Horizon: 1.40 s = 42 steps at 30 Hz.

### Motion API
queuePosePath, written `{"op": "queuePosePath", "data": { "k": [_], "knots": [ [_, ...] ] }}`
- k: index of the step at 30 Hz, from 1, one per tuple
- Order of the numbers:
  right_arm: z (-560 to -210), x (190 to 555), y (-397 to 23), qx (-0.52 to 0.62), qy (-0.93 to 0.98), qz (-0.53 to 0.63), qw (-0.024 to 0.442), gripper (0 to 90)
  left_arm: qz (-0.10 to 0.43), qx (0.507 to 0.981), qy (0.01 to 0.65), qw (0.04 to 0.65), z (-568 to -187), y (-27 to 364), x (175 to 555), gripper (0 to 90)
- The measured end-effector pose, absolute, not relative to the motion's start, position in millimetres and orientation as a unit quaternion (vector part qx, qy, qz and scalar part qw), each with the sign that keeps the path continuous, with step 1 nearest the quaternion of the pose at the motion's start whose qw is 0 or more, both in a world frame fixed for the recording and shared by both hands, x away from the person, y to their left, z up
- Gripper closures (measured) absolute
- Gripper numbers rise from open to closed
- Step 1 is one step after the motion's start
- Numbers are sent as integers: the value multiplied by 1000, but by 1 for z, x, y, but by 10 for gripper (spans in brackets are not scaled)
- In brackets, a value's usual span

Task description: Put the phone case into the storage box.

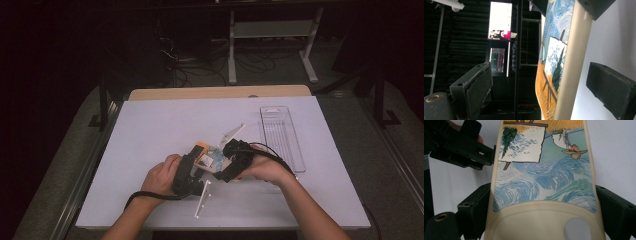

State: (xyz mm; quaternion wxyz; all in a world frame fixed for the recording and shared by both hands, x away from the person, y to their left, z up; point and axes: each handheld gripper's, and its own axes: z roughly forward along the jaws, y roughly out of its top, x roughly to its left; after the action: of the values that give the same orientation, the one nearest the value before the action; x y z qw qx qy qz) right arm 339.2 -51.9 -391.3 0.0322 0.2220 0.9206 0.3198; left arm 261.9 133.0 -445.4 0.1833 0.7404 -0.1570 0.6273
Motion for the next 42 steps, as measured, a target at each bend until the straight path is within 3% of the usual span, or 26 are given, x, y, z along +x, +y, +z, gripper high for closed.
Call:
{"op": "queuePosePath", "data": {
  "k": [15,32,42],
  "knots": [
    [-391,338,-50,217,921,323,31,102,621,740,-179,187,-448,133,259,259],
    [-390,339,-51,217,921,323,30,102,612,744,-200,179,-447,131,255,536],
    [-390,339,-51,218,920,323,31,102,606,751,-199,172,-445,131,255,610]
  ]
}}
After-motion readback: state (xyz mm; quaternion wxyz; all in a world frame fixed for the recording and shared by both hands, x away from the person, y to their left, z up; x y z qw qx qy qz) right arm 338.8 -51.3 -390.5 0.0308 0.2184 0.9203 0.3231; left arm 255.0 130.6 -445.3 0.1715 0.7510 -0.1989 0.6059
